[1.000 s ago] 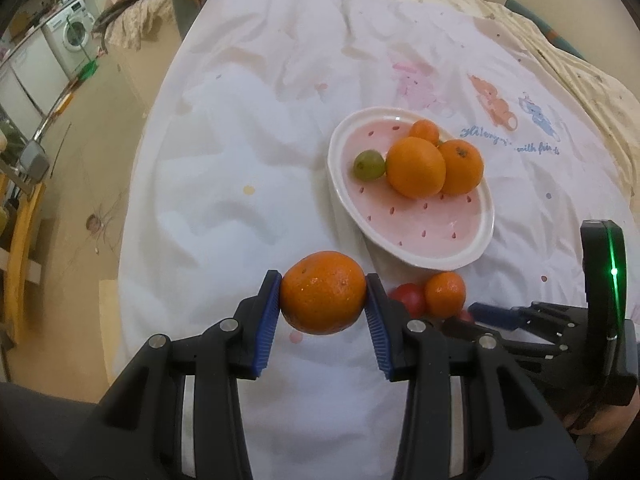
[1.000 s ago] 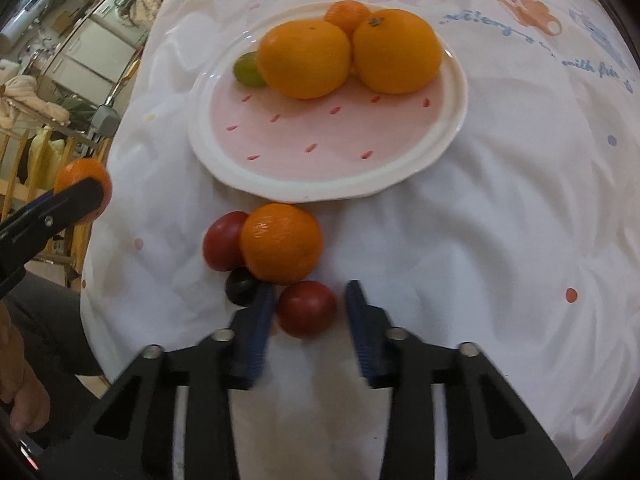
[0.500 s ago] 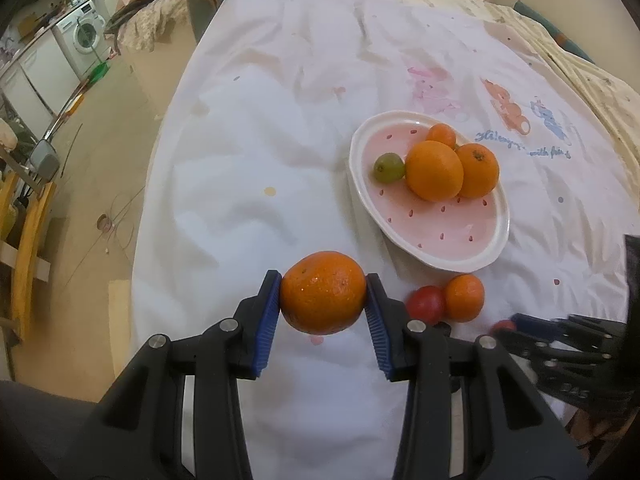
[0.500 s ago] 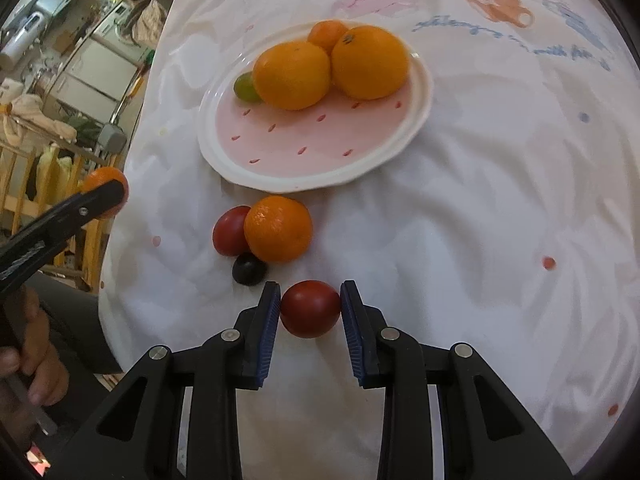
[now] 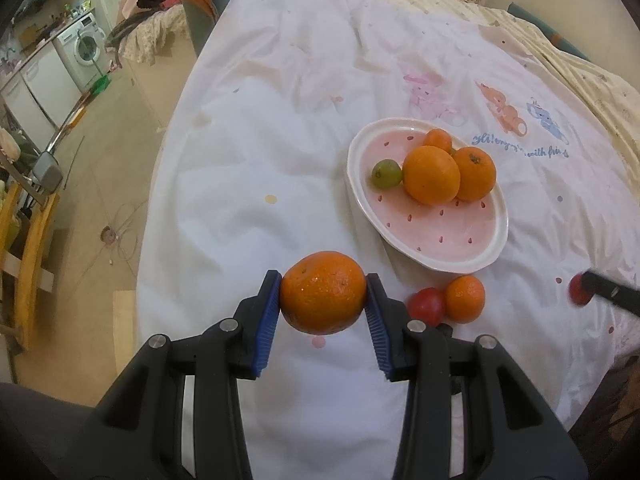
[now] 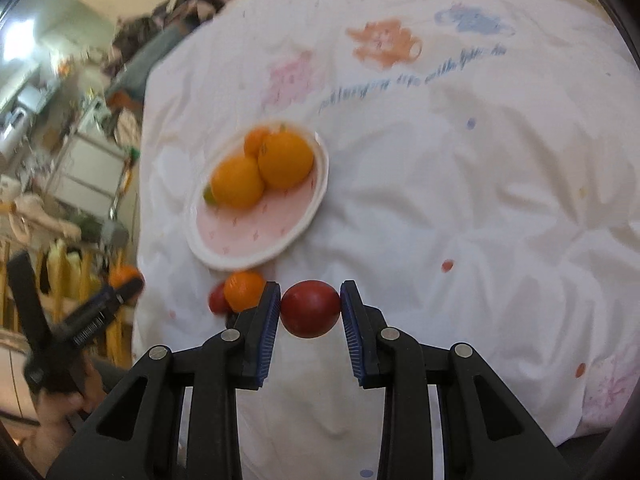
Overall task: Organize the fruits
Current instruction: 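Grasp a red tomato with the right gripper while the left gripper holds the mandarin, then carry the mandarin and red tomato onto the pink plate and open both grippers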
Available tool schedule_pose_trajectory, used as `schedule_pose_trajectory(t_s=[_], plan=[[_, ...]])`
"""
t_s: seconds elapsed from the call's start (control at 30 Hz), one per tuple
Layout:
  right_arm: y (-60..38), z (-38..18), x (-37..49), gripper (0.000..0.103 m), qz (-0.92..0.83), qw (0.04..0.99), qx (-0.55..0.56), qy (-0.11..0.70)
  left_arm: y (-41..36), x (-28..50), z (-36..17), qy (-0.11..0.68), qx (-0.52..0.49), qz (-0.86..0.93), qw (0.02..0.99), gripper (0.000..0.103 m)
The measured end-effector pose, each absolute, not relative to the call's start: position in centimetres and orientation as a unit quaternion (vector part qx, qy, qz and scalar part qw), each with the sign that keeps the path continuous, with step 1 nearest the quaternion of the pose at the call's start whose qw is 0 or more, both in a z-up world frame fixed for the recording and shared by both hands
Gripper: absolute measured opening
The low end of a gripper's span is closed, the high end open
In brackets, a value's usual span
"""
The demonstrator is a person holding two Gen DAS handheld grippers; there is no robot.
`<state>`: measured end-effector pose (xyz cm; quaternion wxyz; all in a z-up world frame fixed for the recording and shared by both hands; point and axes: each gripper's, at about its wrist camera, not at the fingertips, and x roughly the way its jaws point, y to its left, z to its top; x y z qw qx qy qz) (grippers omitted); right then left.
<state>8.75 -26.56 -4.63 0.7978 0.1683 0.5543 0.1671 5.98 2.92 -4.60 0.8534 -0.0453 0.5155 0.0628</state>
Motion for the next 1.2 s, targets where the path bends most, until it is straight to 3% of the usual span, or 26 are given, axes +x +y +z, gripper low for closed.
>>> schedule_pose_trajectory(t_s=[0.33,0.63,0.93,1.2], plan=[[-29.3,0.7,9.1,0.033,0.195,0.837,0.233,0.456,3.3,5.4,-1.9,0.476,-0.046,0.078,0.875,0.037],[-29.1,2.3,10.5,0.033,0.247,0.833,0.262,0.420,2.8,7.6,1.8,0.448,-0.035,0.063,0.891,0.037],[-26.9,0.6,14.1,0.033,0.279,0.801,0.283,0.449,1.1,11.0,1.7,0.451,-0.011,0.025,0.892,0.037],[-24.4,-2.5,17.1,0.033,0.268,0.787,0.255,0.493,-0.7,14.3,-3.1,0.510,-0.003,0.000,0.860,0.037]])
